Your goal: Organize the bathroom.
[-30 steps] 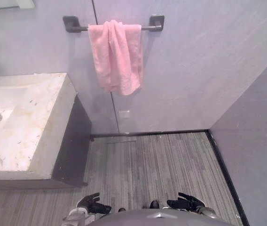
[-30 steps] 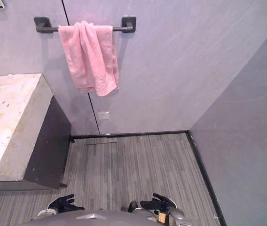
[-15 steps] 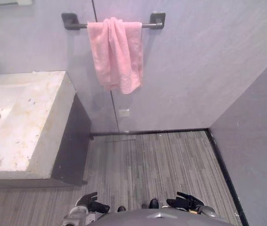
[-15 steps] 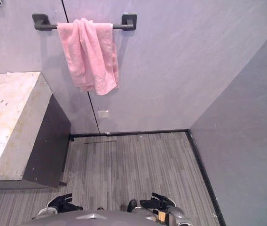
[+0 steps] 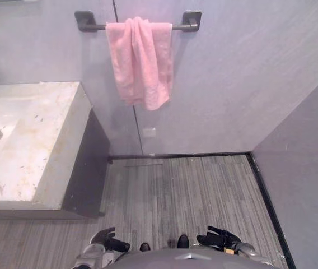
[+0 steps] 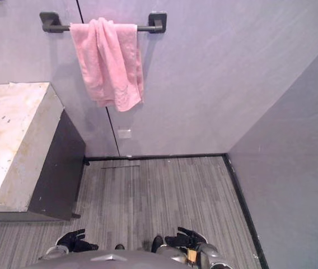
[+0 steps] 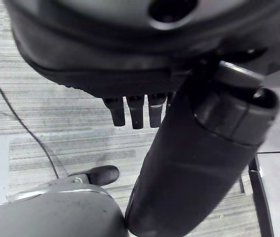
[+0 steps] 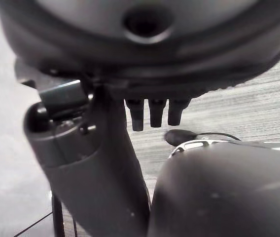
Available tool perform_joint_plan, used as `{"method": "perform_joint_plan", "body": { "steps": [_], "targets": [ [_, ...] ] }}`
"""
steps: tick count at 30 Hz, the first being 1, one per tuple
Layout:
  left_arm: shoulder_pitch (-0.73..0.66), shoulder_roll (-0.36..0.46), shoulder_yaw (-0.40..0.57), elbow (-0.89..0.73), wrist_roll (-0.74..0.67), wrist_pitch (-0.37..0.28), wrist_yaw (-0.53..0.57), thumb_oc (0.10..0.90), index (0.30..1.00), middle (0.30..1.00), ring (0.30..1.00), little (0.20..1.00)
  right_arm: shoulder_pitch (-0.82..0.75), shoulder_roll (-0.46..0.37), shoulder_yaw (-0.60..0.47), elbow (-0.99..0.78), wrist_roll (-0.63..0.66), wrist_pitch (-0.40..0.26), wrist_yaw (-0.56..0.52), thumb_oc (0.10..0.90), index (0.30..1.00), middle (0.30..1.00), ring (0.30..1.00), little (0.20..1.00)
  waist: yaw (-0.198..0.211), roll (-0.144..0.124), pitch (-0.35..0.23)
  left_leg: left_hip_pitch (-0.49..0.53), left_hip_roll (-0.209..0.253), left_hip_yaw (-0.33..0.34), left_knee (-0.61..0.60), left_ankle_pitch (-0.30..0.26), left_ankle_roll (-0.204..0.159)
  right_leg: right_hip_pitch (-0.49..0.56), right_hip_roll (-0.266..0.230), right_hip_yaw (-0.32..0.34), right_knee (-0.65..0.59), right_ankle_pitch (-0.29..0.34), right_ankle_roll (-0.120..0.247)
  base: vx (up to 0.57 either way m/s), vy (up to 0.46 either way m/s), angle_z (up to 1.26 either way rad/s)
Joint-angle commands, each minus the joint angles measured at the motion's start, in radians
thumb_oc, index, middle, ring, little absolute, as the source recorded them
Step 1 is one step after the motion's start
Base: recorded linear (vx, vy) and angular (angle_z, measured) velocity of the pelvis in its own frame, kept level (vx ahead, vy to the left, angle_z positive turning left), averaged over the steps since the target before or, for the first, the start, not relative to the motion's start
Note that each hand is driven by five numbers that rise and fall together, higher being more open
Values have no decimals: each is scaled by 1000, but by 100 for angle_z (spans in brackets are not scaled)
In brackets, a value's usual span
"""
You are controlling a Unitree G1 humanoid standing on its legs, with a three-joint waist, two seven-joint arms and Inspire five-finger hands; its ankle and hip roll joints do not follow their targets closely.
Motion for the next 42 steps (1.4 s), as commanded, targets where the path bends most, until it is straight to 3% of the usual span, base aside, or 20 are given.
{"method": "perform_joint_plan", "body": {
  "steps": [1,4,6,7,9,12,14,17,20,21,22,26,28,30,33,35,38,39,40,42],
  "targets": [
    [-58,13,15,29,-61,-24,10,800,900,900,900,900,-34,-8,50,-22,23,-74,28,800,900,900,900,900,1,-27,-15,-57,3,94,157,-79,-43,37,-4,40,44,-89,71,26,-66,3],
    [-98,37,30,-15,-138,-29,23,800,900,900,900,900,-50,-33,61,-114,37,-84,27,800,900,900,900,900,-7,-48,2,-132,10,125,321,-105,-44,36,-19,54,59,-95,54,-2,-81,5],
    [-118,55,48,-46,-177,-30,17,800,900,900,900,900,-55,-50,68,-166,37,-84,26,800,900,900,900,900,-8,-54,14,-201,23,130,442,-80,-54,34,-22,64,68,-99,40,-6,-86,12],
    [-131,70,65,-87,-209,-69,16,800,900,900,900,900,-59,-67,71,-202,31,-101,35,800,900,900,900,900,-8,-58,28,-261,34,130,541,-63,-55,30,-23,72,79,-104,29,19,-83,9],
    [-139,82,73,-147,-242,-74,24,800,900,900,900,900,-62,-77,72,-221,17,-110,35,800,900,900,900,900,-5,-57,39,-300,47,138,587,-47,-52,31,-20,76,85,-110,25,57,-56,-1],
    [-132,86,89,-279,-282,-114,59,800,900,900,900,900,-63,-81,68,-235,12,-134,30,800,900,900,900,900,7,-38,56,-312,80,194,472,8,-53,51,4,71,90,-126,29,213,16,-4],
    [-111,88,88,-357,-273,-149,73,800,900,900,900,900,-49,-82,67,-251,-11,-142,31,800,900,900,900,900,14,-9,58,-294,87,225,279,62,-61,73,33,72,87,-140,35,307,89,-1],
    [-68,111,60,-479,-252,-190,81,800,900,900,900,900,-7,-89,66,-263,-17,-167,44,800,900,900,900,900,33,24,60,-307,106,238,93,175,-99,124,64,80,77,-164,39,349,50,2],
    [-39,135,39,-577,-244,-211,67,800,900,900,900,900,22,-95,69,-281,-2,-175,48,800,900,900,900,900,44,35,62,-320,127,269,64,212,-116,150,71,61,88,-188,36,362,11,-9],
    [-36,144,37,-613,-228,-207,67,800,900,900,900,900,25,-93,68,-276,4,-182,49,800,900,900,900,900,37,30,59,-304,117,279,58,193,-122,154,62,49,103,-208,40,334,18,-13],
    [-33,150,35,-641,-224,-202,67,800,900,900,900,900,25,-91,72,-276,6,-186,48,800,900,900,900,900,44,38,62,-312,131,292,74,211,-113,149,71,46,115,-201,34,335,45,-13],
    [-11,179,37,-765,-184,-169,36,800,900,900,900,900,24,-77,81,-292,8,-200,12,800,900,900,900,900,71,42,45,-294,98,231,80,149,-81,155,42,76,211,-248,58,304,68,-22],
    [1,198,39,-821,-176,-156,18,800,900,900,900,900,28,-77,82,-345,11,-212,-25,800,900,900,900,900,79,39,35,-265,74,201,64,125,-61,133,-1,75,292,-218,101,239,86,-11],
    [12,219,41,-882,-175,-142,17,800,900,900,900,900,37,-75,78,-449,-9,-234,-78,800,900,900,900,900,82,44,24,-232,57,188,42,92,-24,91,-49,72,462,-183,151,237,83,-15],
    [14,233,35,-930,-142,-146,58,800,900,900,900,900,49,-83,101,-635,-63,-284,-191,800,900,900,900,900,69,42,20,-196,41,146,22,71,-1,1,-79,93,602,-111,194,186,-16,6],
    [-3,244,33,-954,-120,-164,110,800,900,900,900,900,24,-105,125,-752,-99,-322,-270,800,900,900,900,900,61,41,26,-156,40,119,3,77,-23,-49,-124,42,497,-88,186,117,-161,22],
    [-18,241,48,-1017,-162,-158,162,800,900,900,900,900,3,-133,129,-878,-160,-393,-318,800,900,900,900,900,28,38,50,-90,47,106,-6,70,-62,-94,-158,-25,212,-42,175,74,-213,3],
    [-21,243,52,-1033,-156,-165,175,800,900,900,900,900,1,-143,119,-910,-172,-409,-319,800,900,900,900,900,17,29,56,-77,45,109,-6,55,-64,-126,-176,-26,168,4,184,51,-166,13],
    [-15,245,53,-1053,-172,-174,183,800,900,900,900,900,3,-151,111,-953,-170,-422,-311,800,900,900,900,900,2,26,67,-60,45,106,-6,37,-56,-155,-157,13,191,28,185,55,-201,33],
    [0,237,60,-1070,-150,-211,199,800,900,900,900,900,-12,-177,108,-996,-173,-449,-345,800,900,900,900,900,7,13,64,-57,61,111,-6,30,-60,-127,-157,5,137,11,188,47,-167,36]
  ]
}}
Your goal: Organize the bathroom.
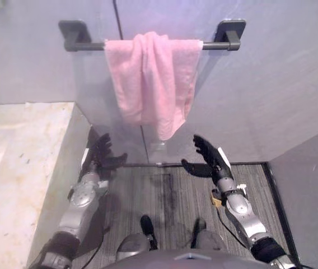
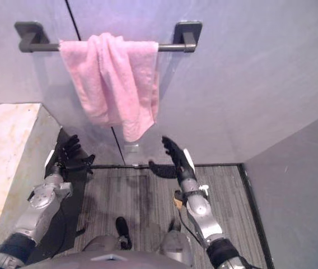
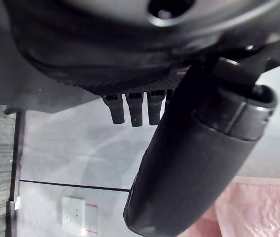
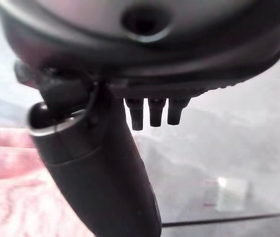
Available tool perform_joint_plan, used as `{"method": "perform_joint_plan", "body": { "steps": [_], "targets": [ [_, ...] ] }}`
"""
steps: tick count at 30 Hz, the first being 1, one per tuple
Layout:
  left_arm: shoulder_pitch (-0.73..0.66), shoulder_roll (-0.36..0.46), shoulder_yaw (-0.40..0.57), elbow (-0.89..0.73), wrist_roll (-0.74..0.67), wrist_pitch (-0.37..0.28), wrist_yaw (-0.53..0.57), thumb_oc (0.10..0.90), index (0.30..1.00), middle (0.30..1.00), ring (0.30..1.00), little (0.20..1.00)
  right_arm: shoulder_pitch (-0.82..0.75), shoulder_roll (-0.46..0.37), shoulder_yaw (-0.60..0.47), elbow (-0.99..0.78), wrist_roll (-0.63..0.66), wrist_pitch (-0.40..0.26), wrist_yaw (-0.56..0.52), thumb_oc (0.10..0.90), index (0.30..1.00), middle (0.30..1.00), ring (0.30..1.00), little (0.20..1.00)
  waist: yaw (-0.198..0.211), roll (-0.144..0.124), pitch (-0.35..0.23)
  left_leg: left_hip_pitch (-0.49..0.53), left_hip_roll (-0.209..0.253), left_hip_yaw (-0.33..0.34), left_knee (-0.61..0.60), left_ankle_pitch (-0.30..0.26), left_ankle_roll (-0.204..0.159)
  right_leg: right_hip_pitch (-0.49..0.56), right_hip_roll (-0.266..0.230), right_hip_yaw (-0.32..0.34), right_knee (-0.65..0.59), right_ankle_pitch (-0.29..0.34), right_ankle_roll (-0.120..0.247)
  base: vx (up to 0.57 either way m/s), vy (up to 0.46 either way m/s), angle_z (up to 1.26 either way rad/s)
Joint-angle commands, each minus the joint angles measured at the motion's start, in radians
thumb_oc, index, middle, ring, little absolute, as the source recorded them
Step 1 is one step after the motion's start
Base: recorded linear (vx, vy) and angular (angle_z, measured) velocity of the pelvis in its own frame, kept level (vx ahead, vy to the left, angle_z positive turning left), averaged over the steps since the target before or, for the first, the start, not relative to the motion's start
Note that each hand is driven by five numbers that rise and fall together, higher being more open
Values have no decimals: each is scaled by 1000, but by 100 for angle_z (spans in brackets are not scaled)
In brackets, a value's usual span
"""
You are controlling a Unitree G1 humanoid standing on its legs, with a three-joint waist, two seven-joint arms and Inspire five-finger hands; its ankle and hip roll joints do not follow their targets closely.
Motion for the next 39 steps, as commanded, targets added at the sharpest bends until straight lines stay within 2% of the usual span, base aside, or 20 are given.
{"method": "perform_joint_plan", "body": {
  "steps": [1,4,10,15,18,22,26,32,34,39],
  "targets": [
    [-14,24,21,-148,50,-151,47,800,900,900,900,900,-48,-53,-29,-92,-5,-131,-65,800,900,900,900,900,-5,-12,-63,-6,6,-150,-2,-39,-95,29,36,6,-5,40,21,61,-134,41],
    [-16,14,24,-209,78,-189,104,800,900,900,900,900,-92,-60,-27,-114,-9,-133,-103,800,900,900,900,900,17,-32,-101,10,19,-123,-2,-49,-109,105,48,-37,-86,46,11,110,-114,36],
    [-53,36,61,-333,238,-235,288,800,900,900,900,900,-108,-87,-33,-243,-107,-115,-191,800,900,900,900,900,26,-49,-145,17,21,-103,-2,-66,-115,141,52,-57,-110,31,5,82,-26,-3],
    [-111,43,74,-376,278,-236,383,800,900,900,900,900,-141,-101,-26,-287,-97,-105,-219,800,900,900,900,900,26,-53,-166,24,17,-97,-2,-79,-115,148,47,-64,-110,24,9,58,16,0],
    [-130,50,87,-399,275,-225,395,800,900,900,900,900,-158,-105,-35,-314,-79,-91,-219,800,900,900,900,900,26,-53,-173,28,13,-97,-2,-84,-114,150,44,-62,-110,22,12,51,42,2],
    [-181,54,78,-403,256,-201,357,800,900,900,900,900,-223,-106,-27,-314,-19,-57,-205,800,900,900,900,900,28,-51,-183,33,4,-94,-2,-93,-109,152,39,-61,-110,21,16,40,52,2],
    [-232,71,57,-366,216,-153,244,800,900,900,900,900,-301,-105,-20,-282,40,-16,-182,800,900,900,900,900,29,-47,-191,38,-3,-89,-2,-97,-106,154,34,-62,-110,22,21,41,47,4],
    [-296,115,38,-318,129,-131,124,800,900,900,900,900,-372,-107,-7,-225,44,26,-155,800,900,900,900,900,30,-43,-201,38,-12,-86,-2,-100,-101,152,26,-66,-109,28,27,35,36,4],
    [-297,121,41,-333,65,-100,57,800,900,900,900,900,-377,-107,-4,-204,26,52,-129,800,900,900,900,900,33,-40,-203,36,-17,-85,-2,-101,-97,148,22,-66,-107,30,30,28,48,1],
    [-281,129,39,-373,27,-73,-63,800,900,900,900,900,-364,-109,8,-186,15,62,-106,800,900,900,900,900,34,-38,-199,39,-24,-82,-2,-106,-88,148,18,-63,-102,27,33,6,19,2]
  ]
}}
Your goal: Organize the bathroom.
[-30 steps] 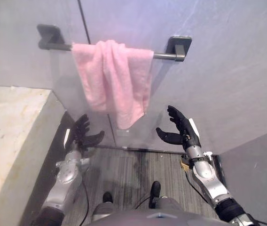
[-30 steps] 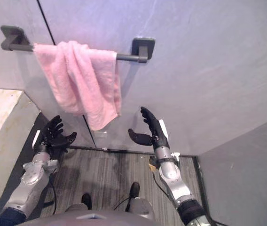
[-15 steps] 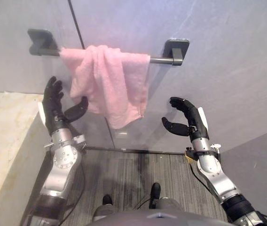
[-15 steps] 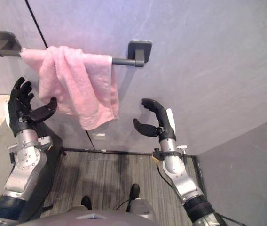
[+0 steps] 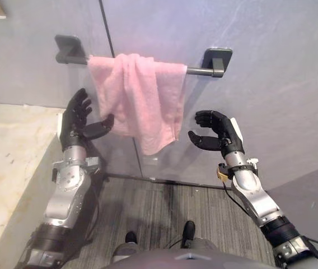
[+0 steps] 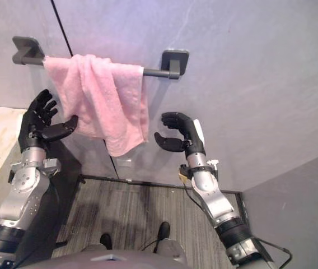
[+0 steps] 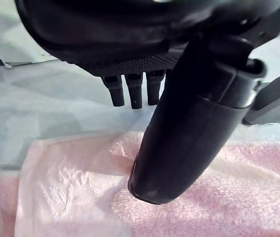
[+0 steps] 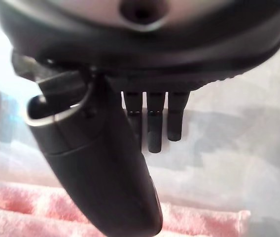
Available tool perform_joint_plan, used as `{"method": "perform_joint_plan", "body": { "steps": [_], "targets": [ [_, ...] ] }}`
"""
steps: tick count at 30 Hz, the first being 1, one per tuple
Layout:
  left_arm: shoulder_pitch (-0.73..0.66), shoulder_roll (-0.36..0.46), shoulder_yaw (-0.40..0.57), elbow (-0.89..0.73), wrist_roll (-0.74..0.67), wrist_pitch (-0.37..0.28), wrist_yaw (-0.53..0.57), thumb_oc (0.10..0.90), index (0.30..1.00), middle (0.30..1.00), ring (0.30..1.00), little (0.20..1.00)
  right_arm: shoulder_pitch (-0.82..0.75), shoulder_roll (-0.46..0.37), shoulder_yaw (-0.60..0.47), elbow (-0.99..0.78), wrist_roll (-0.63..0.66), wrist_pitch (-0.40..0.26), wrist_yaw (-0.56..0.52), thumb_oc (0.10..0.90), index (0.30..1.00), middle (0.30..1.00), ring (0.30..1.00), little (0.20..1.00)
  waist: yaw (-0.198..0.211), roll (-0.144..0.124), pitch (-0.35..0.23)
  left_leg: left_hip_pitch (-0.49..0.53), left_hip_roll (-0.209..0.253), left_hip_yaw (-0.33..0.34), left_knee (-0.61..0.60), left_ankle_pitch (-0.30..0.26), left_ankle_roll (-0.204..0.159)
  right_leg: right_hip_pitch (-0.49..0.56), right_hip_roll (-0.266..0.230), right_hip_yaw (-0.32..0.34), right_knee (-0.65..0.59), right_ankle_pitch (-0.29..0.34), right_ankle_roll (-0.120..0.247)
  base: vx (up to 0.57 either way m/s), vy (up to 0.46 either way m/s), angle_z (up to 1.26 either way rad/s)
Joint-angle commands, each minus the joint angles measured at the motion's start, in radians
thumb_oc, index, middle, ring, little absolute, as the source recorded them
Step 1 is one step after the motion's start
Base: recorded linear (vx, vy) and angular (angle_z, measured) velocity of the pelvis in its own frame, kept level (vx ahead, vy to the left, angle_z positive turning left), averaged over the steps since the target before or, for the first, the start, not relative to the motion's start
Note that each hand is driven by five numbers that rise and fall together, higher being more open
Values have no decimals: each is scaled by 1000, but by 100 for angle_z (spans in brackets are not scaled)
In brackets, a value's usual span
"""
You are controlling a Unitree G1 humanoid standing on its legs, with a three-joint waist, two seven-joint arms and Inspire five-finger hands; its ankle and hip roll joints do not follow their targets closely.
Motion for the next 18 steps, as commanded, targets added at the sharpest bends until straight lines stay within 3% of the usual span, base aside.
{"method": "perform_joint_plan", "body": {
  "steps": [1,8,18],
  "targets": [
    [-233,66,-78,-26,-6,-71,-170,800,900,900,900,900,-221,1,4,-9,-28,-86,9,800,900,900,900,900,-13,11,-107,12,-68,13,2,-80,43,107,-55,-41,10,-119,137,0,0,0],
    [-270,115,-91,-26,-138,-30,-350,800,900,900,900,900,-229,9,31,34,-36,-91,41,800,900,900,900,900,-21,23,-108,18,-77,19,2,-82,51,105,-61,-34,20,-119,145,14,24,3],
    [-258,153,-82,-66,-297,9,-522,800,900,900,900,900,-201,15,45,59,-56,-87,63,800,900,900,900,900,-24,38,-110,26,-86,24,2,-88,57,105,-67,-32,26,-121,150,0,0,0]
  ]
}}
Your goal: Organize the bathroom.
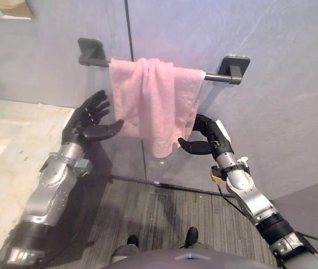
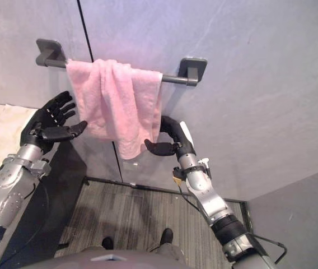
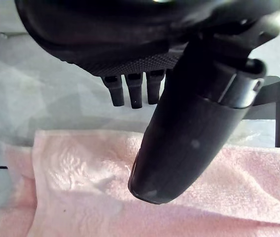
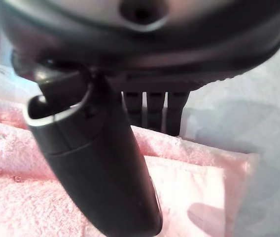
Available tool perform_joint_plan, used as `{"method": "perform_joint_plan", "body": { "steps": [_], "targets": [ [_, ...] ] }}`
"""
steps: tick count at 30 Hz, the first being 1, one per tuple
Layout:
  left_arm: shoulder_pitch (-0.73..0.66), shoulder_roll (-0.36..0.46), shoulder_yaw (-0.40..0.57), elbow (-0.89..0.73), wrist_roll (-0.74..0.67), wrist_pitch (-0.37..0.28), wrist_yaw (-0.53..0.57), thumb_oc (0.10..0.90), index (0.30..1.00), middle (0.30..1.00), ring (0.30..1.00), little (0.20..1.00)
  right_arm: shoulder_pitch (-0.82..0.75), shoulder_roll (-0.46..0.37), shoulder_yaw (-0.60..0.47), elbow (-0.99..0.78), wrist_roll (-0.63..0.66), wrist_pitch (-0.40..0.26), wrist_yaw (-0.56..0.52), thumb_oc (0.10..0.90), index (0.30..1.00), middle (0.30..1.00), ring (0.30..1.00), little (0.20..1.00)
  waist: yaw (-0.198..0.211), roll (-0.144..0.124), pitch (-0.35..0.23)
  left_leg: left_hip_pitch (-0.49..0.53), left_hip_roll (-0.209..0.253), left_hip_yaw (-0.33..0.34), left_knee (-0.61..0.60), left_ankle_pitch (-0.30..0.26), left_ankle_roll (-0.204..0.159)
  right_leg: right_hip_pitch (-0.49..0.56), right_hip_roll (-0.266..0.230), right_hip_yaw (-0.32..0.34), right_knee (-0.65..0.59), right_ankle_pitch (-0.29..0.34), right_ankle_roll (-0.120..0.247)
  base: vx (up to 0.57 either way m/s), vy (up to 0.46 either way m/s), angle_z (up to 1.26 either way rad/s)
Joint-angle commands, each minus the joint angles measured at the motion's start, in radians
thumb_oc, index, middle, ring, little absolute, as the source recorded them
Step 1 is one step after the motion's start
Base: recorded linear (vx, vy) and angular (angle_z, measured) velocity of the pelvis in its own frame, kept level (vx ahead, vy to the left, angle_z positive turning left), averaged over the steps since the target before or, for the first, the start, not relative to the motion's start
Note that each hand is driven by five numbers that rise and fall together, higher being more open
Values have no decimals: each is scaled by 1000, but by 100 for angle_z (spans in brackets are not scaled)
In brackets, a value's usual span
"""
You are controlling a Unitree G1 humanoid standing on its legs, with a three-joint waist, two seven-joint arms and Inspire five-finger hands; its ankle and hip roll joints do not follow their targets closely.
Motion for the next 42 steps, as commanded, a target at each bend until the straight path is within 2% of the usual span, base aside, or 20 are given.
{"method": "perform_joint_plan", "body": {
  "steps": [1,4,7,8,9,10,12,14,22,28,32,39,42],
  "targets": [
    [-250,-5,-106,-72,-44,-65,-178,800,900,900,900,900,-163,3,-11,5,-19,-85,-10,800,900,900,900,900,-44,67,-83,27,-36,24,2,-84,31,102,-22,-36,23,-143,127,0,0,0],
    [-222,-1,-95,-89,-60,-45,-242,800,900,900,900,900,-150,2,-14,3,-22,-83,2,800,900,900,900,900,-42,68,-83,28,-38,24,2,-85,32,103,-22,-34,23,-144,126,0,0,0],
    [-209,19,-90,-102,-41,-40,-248,800,900,900,900,900,-143,-1,-11,6,-15,-81,5,800,900,900,900,900,-41,71,-83,29,-40,25,2,-84,33,103,-21,-33,26,-145,127,9,10,-4],
    [-208,22,-88,-102,-38,-43,-247,770,855,855,855,855,-141,-1,-12,8,-15,-82,6,800,900,900,900,900,-40,71,-83,30,-40,25,2,-84,34,103,-21,-33,26,-145,127,10,11,-9],
    [-210,26,-85,-99,-38,-49,-238,627,641,641,641,641,-140,-1,-12,9,-14,-84,6,800,900,900,900,900,-41,71,-82,30,-40,26,2,-85,35,103,-21,-32,27,-146,127,11,4,-9],
    [-212,29,-80,-93,-41,-52,-228,516,474,474,474,474,-136,0,-12,14,-13,-88,4,800,900,900,900,900,-40,70,-82,31,-41,25,2,-85,35,103,-22,-33,28,-146,128,13,2,-9],
    [-213,26,-73,-85,-23,-66,-212,482,422,422,422,422,-133,5,-12,19,-14,-91,2,800,900,900,900,900,-41,70,-83,32,-42,25,2,-86,35,104,-22,-35,28,-146,128,11,1,-6],
    [-213,25,-66,-77,-12,-81,-192,400,300,300,300,300,-130,9,-14,19,-12,-92,-3,800,900,900,900,900,-40,69,-82,31,-43,22,2,-85,35,104,-21,-34,28,-146,127,8,-4,-16],
    [-185,-18,-22,-84,52,-130,-87,400,300,300,300,300,-104,20,-40,-7,-19,-89,-21,800,900,900,900,900,-37,61,-79,30,-43,19,2,-84,35,107,-18,-38,22,-145,123,2,-2,-3],
    [-163,-76,-10,-90,117,-160,8,400,300,300,300,300,-121,21,-61,-50,-6,-89,9,800,900,900,900,900,-25,47,-77,29,-44,12,2,-85,35,111,-17,-47,21,-146,119,0,0,0],
    [-149,-120,-16,-91,143,-151,30,400,300,300,300,300,-160,13,-66,-90,28,-68,9,800,900,900,900,900,-12,36,-72,27,-45,7,2,-85,35,111,-18,-54,27,-148,116,0,0,0],
    [-156,-137,-40,-72,145,-133,27,400,300,300,300,300,-222,16,-77,-106,81,-45,19,800,900,900,900,900,-1,29,-69,30,-49,5,2,-89,39,110,-20,-58,38,-151,116,8,5,4],
    [-173,-143,-61,-60,150,-122,24,400,300,300,300,300,-277,26,-70,-98,134,-11,37,800,900,900,900,900,8,25,-68,31,-50,5,2,-90,42,107,-24,-61,45,-151,117,0,2,1]
  ]
}}
